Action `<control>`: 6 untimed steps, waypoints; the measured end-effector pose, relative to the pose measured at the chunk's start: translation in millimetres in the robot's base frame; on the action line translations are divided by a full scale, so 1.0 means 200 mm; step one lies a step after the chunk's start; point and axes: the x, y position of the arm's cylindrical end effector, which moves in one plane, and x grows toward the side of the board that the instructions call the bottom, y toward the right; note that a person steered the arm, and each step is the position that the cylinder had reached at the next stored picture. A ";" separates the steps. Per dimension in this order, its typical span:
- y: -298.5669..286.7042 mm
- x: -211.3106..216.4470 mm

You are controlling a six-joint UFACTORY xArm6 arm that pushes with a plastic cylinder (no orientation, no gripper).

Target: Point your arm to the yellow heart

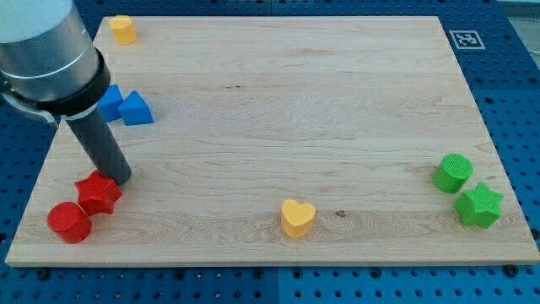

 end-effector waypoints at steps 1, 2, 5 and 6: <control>0.16 -0.07; 0.43 -0.06; 0.71 0.40; 0.94 0.43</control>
